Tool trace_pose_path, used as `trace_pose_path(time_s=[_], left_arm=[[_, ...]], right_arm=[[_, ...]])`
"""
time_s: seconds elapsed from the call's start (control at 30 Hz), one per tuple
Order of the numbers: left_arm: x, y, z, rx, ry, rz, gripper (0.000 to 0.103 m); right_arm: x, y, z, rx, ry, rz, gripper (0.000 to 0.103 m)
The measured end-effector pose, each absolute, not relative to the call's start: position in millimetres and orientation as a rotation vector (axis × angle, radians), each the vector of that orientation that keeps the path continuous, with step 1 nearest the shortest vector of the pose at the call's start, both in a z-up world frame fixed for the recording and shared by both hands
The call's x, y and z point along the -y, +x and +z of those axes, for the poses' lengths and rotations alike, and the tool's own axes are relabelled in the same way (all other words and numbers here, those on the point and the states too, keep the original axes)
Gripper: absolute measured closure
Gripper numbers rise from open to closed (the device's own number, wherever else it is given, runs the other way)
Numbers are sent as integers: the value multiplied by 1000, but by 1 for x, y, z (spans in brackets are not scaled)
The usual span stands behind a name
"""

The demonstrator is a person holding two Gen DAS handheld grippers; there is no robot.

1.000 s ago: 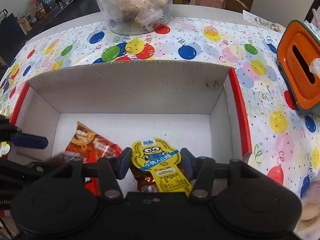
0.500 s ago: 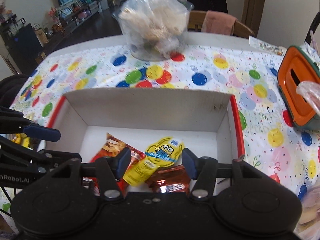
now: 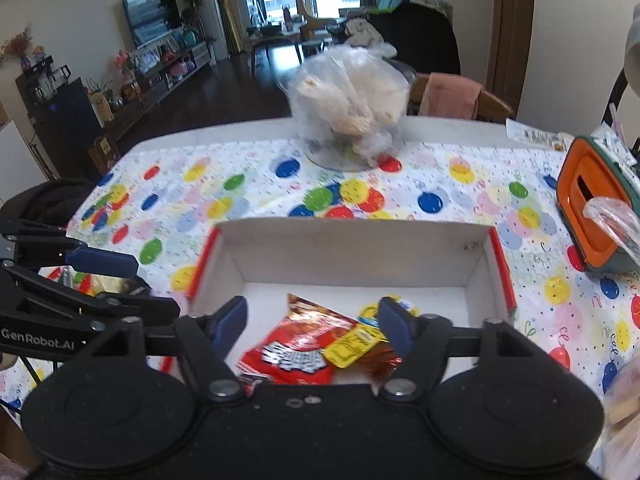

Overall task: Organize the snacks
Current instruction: 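Withdraw both tools from the box back toward the remaining snacks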

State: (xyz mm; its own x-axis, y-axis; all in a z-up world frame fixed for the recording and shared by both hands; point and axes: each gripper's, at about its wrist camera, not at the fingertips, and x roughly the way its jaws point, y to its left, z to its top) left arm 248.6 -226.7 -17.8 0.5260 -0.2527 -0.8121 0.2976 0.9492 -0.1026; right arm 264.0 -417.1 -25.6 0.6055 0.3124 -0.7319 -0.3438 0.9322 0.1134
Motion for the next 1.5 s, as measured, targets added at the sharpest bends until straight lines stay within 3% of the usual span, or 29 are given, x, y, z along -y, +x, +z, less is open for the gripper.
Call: trace_pose_path(time_s=[0.23,0.47,0.83,0.9,1.03,1.5], left_arm=[[182,222,-6,-912,50,-326,35],[127,200,-3,-886,26,-283,30],[44,165,-6,-825,2,-198,28],[28,160,-8,-807,-2,-172,21],[-4,152,-12,-791,-11,-143,21],[-101,162,-64,-905,19,-123,19]], right_arm=[[379,237,-15,-791,-25,393,21],[335,213,-7,-734,0,453,9],[256,186,-14,-737,18,551,5],[244,180,-16,-736,16,562,2],[224,172,-21,-737,10,586,0],[181,192,-67,-853,7,473,0]])
